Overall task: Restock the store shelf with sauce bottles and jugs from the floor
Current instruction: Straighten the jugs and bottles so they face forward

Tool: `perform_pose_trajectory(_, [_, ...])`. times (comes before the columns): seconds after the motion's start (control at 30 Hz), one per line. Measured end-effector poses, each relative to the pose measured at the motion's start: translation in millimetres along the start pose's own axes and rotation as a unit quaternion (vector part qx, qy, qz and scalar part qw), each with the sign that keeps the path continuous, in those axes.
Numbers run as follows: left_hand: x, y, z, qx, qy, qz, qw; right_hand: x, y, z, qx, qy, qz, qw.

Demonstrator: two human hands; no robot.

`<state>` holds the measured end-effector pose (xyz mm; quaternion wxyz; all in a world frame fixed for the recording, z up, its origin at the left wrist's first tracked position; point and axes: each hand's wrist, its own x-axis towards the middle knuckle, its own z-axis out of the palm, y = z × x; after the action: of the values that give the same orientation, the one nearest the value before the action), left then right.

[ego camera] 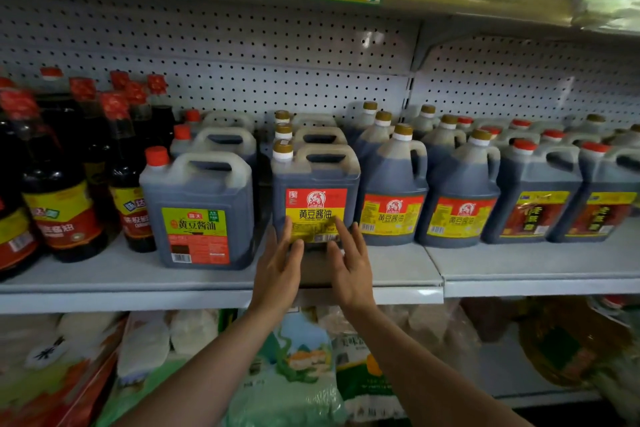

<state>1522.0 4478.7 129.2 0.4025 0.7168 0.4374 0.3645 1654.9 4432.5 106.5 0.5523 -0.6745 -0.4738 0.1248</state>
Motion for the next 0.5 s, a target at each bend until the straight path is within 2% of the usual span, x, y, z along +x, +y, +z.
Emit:
perform_pose_trajectory(0.23, [14,-1,1,0.008,-0.018,0.0,1.0,8,3,2,-0.024,-0.002,0.006,1.0])
perform_pose_trajectory(0.5, [40,-4,9,0.034,0.003,-0.013,0.999,38,11,-1,0.025,-0.019,0.007,0.999])
